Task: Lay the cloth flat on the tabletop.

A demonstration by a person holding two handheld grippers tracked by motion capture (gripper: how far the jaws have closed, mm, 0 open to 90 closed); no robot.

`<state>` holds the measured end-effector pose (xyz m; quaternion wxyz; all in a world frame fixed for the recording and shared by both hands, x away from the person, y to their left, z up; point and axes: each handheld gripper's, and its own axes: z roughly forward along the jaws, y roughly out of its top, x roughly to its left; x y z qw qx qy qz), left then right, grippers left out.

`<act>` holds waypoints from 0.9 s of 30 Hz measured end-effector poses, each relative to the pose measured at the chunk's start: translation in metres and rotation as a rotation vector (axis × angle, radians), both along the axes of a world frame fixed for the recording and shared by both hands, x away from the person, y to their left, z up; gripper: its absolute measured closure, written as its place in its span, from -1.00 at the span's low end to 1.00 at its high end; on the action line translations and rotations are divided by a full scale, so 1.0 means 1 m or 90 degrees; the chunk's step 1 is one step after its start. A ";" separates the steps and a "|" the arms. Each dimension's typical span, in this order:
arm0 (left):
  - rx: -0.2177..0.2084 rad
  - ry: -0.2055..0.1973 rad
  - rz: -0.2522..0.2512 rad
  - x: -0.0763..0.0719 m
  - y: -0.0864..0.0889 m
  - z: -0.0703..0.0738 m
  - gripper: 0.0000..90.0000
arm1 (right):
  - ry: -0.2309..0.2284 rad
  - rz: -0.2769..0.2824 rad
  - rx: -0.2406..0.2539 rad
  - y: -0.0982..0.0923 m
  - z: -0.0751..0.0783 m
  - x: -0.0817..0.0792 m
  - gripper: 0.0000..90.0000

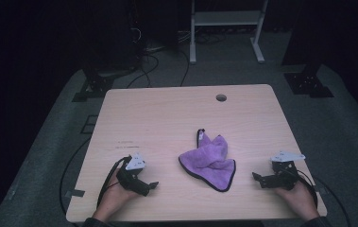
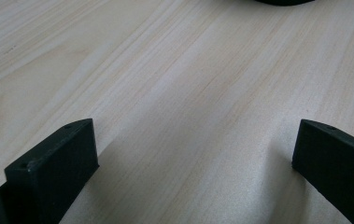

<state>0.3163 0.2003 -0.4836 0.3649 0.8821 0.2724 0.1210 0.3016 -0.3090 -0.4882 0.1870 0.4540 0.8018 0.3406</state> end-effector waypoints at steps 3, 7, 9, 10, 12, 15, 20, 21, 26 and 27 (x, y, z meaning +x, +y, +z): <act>-0.001 -0.002 0.002 0.001 0.001 0.000 -1.00 | 0.000 0.000 0.000 0.000 0.000 0.000 -0.97; -0.003 -0.001 0.010 0.001 0.001 0.000 -1.00 | 0.014 0.004 -0.007 0.000 0.003 0.001 -0.89; -0.002 -0.001 0.011 0.001 0.001 0.000 -1.00 | 0.023 0.015 -0.009 -0.001 0.006 0.001 -0.76; -0.002 -0.001 0.011 0.000 0.002 0.000 -1.00 | 0.025 0.022 -0.008 -0.001 0.007 0.001 -0.70; -0.002 -0.001 0.012 0.000 0.002 0.000 -1.00 | 0.036 0.025 -0.005 -0.002 0.009 0.001 -0.69; -0.002 -0.001 0.013 0.000 0.002 0.000 -1.00 | 0.041 0.033 0.002 -0.002 0.012 0.001 -0.67; -0.002 -0.001 0.016 0.000 0.001 0.000 -1.00 | 0.027 0.048 0.016 0.001 0.018 0.001 -0.64; -0.002 -0.001 0.017 0.000 0.001 0.000 -1.00 | 0.022 0.057 0.021 0.003 0.022 0.001 -0.64; -0.002 -0.001 0.018 0.000 0.001 0.000 -1.00 | 0.011 0.090 0.044 0.012 0.029 0.000 -0.57; -0.002 -0.001 0.018 0.000 0.001 0.000 -1.00 | 0.007 0.100 0.047 0.014 0.030 0.000 -0.56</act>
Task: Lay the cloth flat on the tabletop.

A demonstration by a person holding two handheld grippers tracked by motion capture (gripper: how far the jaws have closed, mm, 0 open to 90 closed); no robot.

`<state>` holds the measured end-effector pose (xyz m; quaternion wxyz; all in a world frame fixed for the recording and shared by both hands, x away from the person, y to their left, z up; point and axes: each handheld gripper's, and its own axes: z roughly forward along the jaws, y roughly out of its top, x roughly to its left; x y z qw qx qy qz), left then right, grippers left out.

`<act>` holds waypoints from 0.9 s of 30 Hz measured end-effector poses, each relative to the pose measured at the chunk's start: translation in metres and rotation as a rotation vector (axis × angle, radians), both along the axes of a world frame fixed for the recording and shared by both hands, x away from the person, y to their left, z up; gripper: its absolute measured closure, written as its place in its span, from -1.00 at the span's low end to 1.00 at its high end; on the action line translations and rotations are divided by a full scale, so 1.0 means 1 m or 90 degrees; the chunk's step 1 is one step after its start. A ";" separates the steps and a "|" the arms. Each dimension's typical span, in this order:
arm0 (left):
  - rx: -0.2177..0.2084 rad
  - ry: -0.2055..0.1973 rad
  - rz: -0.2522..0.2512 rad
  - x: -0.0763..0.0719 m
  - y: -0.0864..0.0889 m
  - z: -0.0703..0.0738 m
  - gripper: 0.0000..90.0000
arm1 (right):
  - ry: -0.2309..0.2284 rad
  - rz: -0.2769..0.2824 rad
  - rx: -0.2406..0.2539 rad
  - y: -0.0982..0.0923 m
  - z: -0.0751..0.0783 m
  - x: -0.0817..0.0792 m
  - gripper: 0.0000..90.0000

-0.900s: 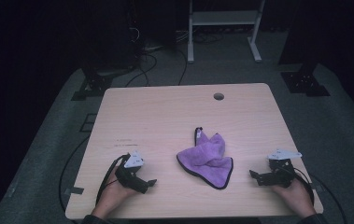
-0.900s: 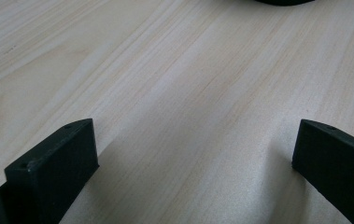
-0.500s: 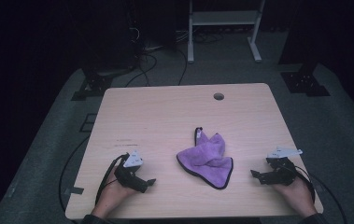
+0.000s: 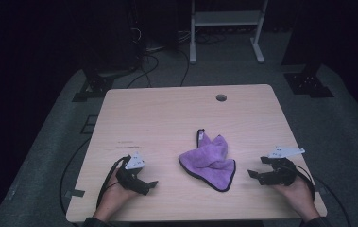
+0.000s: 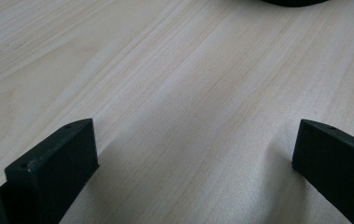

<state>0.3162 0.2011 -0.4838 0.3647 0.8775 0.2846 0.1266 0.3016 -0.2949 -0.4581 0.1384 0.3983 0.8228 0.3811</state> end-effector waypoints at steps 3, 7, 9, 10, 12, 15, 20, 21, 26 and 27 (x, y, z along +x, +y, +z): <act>0.000 0.000 0.000 0.000 0.000 0.000 -1.00 | -0.004 0.016 0.005 0.006 0.003 -0.001 -0.53; 0.000 0.000 0.000 0.000 0.000 0.000 -1.00 | -0.011 0.049 0.018 0.022 0.009 -0.001 -0.41; -0.001 0.000 0.001 0.000 0.000 0.000 -1.00 | -0.014 0.062 0.020 0.030 0.011 0.000 -0.39; -0.001 0.000 0.001 0.000 0.000 0.000 -1.00 | -0.017 0.068 0.021 0.034 0.012 0.001 -0.38; -0.001 0.000 0.001 0.000 0.000 0.000 -1.00 | -0.022 0.084 0.022 0.042 0.014 0.001 -0.33; -0.001 0.000 0.001 0.000 0.000 0.000 -1.00 | -0.033 0.104 0.022 0.054 0.017 0.001 -0.28; -0.001 0.000 0.001 0.000 0.000 0.000 -1.00 | -0.042 0.124 0.021 0.069 0.020 0.003 -0.25; 0.000 0.000 0.001 0.000 0.000 0.000 -1.00 | -0.049 0.131 0.022 0.076 0.022 0.005 -0.24; 0.002 0.000 -0.001 0.000 0.000 0.000 -1.00 | -0.059 0.143 0.014 0.087 0.025 0.010 -0.15; 0.002 0.000 -0.001 0.000 0.000 0.000 -1.00 | -0.070 0.143 0.004 0.095 0.024 0.011 -0.04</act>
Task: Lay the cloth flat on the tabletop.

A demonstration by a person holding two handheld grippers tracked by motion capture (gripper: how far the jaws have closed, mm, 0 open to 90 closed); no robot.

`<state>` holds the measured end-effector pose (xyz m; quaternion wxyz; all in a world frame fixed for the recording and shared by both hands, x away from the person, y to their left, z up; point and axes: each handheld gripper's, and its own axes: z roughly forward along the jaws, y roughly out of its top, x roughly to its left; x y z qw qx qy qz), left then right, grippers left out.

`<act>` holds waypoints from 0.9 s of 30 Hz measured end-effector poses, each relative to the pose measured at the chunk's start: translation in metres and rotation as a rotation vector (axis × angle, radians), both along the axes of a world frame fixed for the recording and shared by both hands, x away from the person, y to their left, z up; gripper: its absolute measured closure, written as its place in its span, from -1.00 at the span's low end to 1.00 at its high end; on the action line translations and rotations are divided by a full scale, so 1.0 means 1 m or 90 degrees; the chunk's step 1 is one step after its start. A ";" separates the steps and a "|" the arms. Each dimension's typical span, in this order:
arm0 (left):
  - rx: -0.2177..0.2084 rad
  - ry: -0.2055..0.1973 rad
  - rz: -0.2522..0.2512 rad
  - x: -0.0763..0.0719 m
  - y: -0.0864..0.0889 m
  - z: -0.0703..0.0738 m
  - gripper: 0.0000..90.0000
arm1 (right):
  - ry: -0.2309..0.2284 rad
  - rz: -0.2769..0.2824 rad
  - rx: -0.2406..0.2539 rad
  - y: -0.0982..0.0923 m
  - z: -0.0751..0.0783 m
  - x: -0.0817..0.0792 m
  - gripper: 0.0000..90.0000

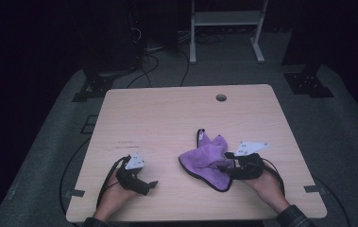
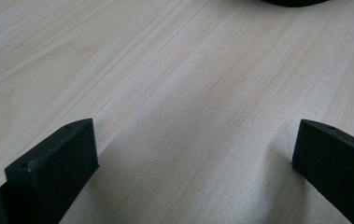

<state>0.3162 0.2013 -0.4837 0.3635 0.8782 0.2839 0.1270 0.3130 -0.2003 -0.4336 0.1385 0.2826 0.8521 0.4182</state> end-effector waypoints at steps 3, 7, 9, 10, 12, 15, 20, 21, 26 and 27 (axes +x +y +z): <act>0.000 0.000 0.000 0.000 0.000 0.000 -1.00 | -0.009 0.005 -0.010 0.005 -0.001 0.002 0.13; -0.001 0.001 0.001 0.000 0.000 0.000 -1.00 | -0.021 0.001 -0.024 0.011 0.000 0.006 0.60; -0.001 0.002 0.001 0.000 0.000 0.000 -1.00 | -0.021 -0.006 -0.021 0.010 0.003 0.006 0.71; -0.001 0.001 0.002 0.000 0.000 0.000 -1.00 | -0.020 -0.006 -0.019 0.006 0.006 0.007 0.74; -0.001 0.001 0.002 0.000 0.000 0.000 -1.00 | -0.018 -0.013 -0.008 0.001 0.009 0.009 0.75; -0.002 0.001 0.002 -0.001 0.000 0.000 -1.00 | -0.015 -0.033 0.001 -0.010 0.012 0.014 0.75; -0.001 0.001 0.002 -0.001 0.000 0.000 -1.00 | -0.004 -0.077 0.002 -0.030 0.008 0.027 0.74; -0.001 0.001 0.002 -0.001 0.000 0.000 -1.00 | 0.000 -0.086 0.002 -0.034 0.006 0.030 0.74; -0.001 0.001 0.003 -0.001 0.000 0.000 -1.00 | 0.013 -0.120 -0.005 -0.047 -0.001 0.044 0.74; -0.001 0.001 0.002 -0.001 0.000 0.000 -1.00 | 0.025 -0.141 -0.012 -0.055 -0.007 0.052 0.75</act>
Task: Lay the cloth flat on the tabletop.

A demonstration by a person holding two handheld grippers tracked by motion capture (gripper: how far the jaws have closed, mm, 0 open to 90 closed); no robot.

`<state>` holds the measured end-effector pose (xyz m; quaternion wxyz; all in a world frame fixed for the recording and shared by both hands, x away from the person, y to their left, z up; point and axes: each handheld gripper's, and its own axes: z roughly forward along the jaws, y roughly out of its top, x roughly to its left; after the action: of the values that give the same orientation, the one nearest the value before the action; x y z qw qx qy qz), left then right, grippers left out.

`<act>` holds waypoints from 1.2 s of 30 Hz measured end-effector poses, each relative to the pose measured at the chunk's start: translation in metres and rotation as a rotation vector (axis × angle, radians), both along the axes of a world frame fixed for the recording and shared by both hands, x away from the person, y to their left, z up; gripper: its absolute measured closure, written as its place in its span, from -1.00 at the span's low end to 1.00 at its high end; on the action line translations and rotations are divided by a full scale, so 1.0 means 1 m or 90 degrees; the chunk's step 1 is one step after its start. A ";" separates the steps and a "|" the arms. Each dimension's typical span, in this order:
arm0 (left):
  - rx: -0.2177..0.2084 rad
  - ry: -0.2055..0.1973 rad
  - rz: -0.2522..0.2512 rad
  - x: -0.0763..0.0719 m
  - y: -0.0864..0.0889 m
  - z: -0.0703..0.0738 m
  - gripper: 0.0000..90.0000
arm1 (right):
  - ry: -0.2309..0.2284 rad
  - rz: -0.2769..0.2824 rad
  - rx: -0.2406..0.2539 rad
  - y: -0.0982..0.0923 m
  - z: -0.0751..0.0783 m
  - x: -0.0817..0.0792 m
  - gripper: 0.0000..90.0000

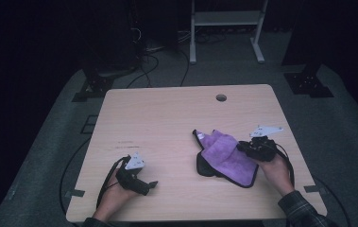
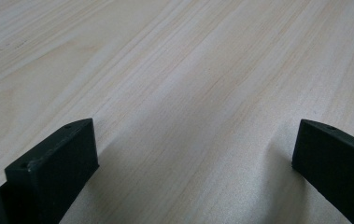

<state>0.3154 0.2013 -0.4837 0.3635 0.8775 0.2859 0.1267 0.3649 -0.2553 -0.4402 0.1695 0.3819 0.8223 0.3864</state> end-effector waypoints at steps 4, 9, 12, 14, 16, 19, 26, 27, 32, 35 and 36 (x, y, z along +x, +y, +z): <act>0.000 0.000 0.000 0.000 0.000 0.000 -1.00 | 0.030 -0.039 -0.031 -0.012 -0.012 0.011 0.76; 0.000 0.000 0.000 0.000 0.000 0.000 -1.00 | 0.054 -0.065 -0.041 -0.026 -0.022 0.019 0.70; 0.000 0.000 0.000 -0.001 0.000 0.000 -1.00 | 0.052 -0.070 -0.040 -0.028 -0.021 0.018 0.56; 0.000 0.000 0.000 -0.001 0.000 0.000 -1.00 | 0.027 -0.075 -0.019 -0.033 -0.012 0.013 0.38; 0.000 0.001 0.000 -0.001 0.001 0.000 -1.00 | 0.016 -0.075 -0.007 -0.035 -0.006 0.008 0.33; 0.001 0.001 0.000 -0.001 0.001 0.000 -1.00 | 0.007 -0.063 0.012 -0.038 0.003 -0.004 0.27; 0.001 0.000 0.000 -0.001 0.001 0.000 -1.00 | -0.010 0.001 0.044 -0.020 0.012 -0.035 0.11; 0.002 0.000 -0.001 -0.001 0.001 0.000 -1.00 | -0.011 0.010 0.048 -0.016 0.013 -0.039 0.05; 0.000 0.000 0.001 -0.001 0.001 0.000 -1.00 | -0.024 0.049 0.054 0.007 0.016 -0.053 -0.11; 0.000 0.001 0.001 -0.001 0.001 0.000 -1.00 | -0.040 0.060 0.056 0.019 0.020 -0.056 -0.21; 0.000 0.001 0.001 -0.001 0.001 0.000 -1.00 | -0.045 0.062 0.054 0.024 0.021 -0.057 -0.23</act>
<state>0.3146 0.2019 -0.4837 0.3631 0.8775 0.2866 0.1265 0.3078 -0.2314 -0.4188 0.1629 0.3343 0.8162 0.4421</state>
